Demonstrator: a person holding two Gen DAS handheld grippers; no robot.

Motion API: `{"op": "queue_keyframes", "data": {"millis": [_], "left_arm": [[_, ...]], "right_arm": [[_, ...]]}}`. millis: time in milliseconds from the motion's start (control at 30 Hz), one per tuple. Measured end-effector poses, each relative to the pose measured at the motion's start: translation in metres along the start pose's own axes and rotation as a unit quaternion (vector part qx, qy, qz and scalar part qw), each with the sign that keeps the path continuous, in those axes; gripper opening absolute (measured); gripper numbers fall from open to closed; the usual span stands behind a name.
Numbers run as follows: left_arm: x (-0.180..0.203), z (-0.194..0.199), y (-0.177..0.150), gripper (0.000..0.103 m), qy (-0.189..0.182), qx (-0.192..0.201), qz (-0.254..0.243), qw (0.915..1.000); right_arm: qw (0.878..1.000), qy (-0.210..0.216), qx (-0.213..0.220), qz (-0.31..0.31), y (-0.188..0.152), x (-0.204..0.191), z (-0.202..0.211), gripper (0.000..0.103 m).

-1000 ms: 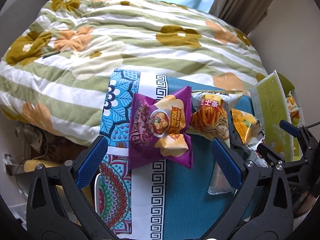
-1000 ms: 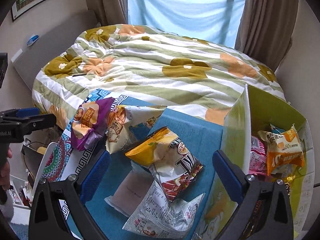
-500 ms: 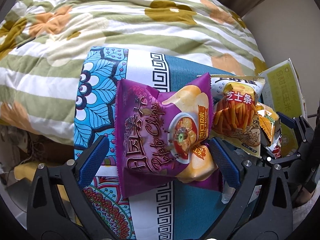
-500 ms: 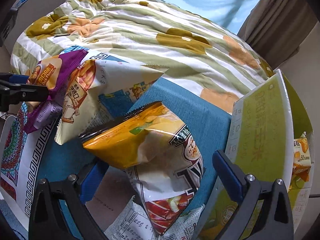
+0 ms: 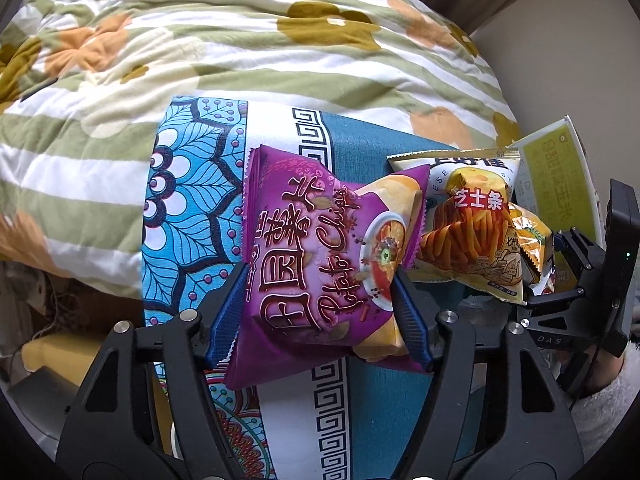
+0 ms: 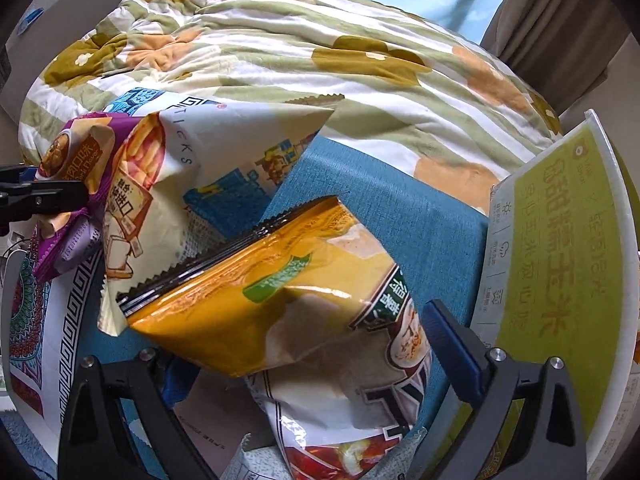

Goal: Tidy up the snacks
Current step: 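Grasp the purple potato chip bag with the left gripper while the right gripper grasps the yellow chip bag, then carry both bags to the box and release them inside with both grippers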

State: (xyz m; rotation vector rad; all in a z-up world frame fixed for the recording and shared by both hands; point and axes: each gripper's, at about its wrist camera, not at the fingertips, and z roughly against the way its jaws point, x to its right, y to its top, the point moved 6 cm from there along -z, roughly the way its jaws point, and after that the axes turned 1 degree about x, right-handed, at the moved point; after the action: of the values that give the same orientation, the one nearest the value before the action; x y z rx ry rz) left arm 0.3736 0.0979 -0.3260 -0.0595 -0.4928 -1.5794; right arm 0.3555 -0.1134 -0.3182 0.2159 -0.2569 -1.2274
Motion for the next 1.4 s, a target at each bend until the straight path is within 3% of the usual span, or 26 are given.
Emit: {"op": "queue_keyframes", "data": {"millis": [267,333,400,500,867,1100,1400], "left_arm": [[-0.003,0.012,-0.009,0.06,0.004,0.007,0.008,0.9999],[-0.004,0.016,-0.011,0.06,0.005,0.011,0.01,0.9999],[-0.004,0.021,-0.013,0.06,0.005,0.017,0.012,0.9998],[-0.003,0.028,-0.013,0.06,0.006,0.027,0.016,0.9995],[0.016,0.075,-0.016,0.06,0.013,0.073,0.007,0.9972],[0.063,0.129,-0.017,0.06,0.018,0.126,0.0,0.9919],[0.176,0.16,-0.016,0.06,-0.001,0.172,-0.052,0.9838]], "right_arm": [[1.0,0.012,0.007,-0.02,0.001,0.006,0.002,0.088],[1.0,0.017,0.008,-0.023,0.001,0.005,0.003,0.083],[0.999,0.026,0.008,-0.025,0.0,0.004,0.004,0.071],[0.999,0.032,0.011,-0.025,0.001,0.003,0.007,0.06],[0.995,0.055,0.065,-0.051,0.009,0.008,0.054,0.056],[0.987,0.084,0.118,-0.067,0.011,0.019,0.117,0.056],[0.976,0.094,0.179,-0.084,-0.013,0.068,0.198,0.056]]}}
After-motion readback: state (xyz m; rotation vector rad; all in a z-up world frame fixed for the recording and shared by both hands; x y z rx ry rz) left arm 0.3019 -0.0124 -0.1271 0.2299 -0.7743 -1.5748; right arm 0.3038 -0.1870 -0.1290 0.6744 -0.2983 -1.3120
